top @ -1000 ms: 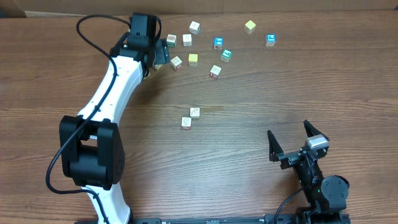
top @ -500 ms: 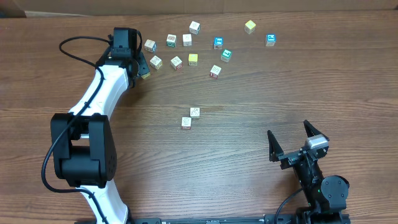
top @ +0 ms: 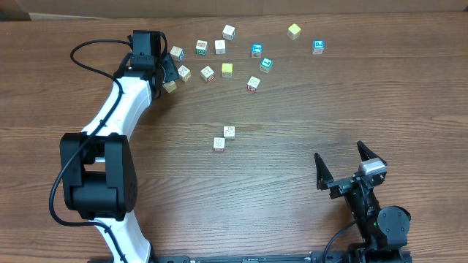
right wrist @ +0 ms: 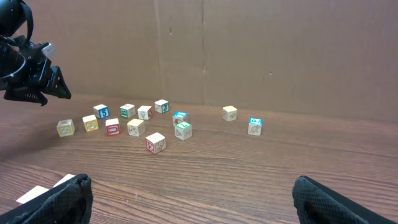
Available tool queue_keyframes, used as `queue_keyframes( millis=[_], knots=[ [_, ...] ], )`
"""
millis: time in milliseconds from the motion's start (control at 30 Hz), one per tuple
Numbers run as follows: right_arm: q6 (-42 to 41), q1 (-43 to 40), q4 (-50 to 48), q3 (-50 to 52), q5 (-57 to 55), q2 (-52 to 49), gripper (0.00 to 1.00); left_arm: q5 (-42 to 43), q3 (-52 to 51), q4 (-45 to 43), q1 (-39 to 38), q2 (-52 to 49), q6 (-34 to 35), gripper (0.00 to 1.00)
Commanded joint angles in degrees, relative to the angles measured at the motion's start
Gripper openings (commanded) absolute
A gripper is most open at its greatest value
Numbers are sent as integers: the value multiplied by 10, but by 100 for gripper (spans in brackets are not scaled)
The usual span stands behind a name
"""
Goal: Form a circle
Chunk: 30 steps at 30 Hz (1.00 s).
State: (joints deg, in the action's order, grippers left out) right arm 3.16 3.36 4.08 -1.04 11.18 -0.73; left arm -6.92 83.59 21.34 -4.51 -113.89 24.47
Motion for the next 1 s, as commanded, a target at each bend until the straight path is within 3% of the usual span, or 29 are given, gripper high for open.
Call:
queue_keyframes(
  millis=[0, 733, 967],
  knots=[
    [-3, -1, -3, 6, 0, 5, 100, 8, -7, -2, -3, -8, 2, 61],
    [-3, -1, -3, 6, 0, 5, 100, 25, -7, -4, -3, -64, 0, 63],
    [-3, -1, -3, 6, 0, 5, 100, 25, 58, 64, 29, -23, 0, 68]
  ],
)
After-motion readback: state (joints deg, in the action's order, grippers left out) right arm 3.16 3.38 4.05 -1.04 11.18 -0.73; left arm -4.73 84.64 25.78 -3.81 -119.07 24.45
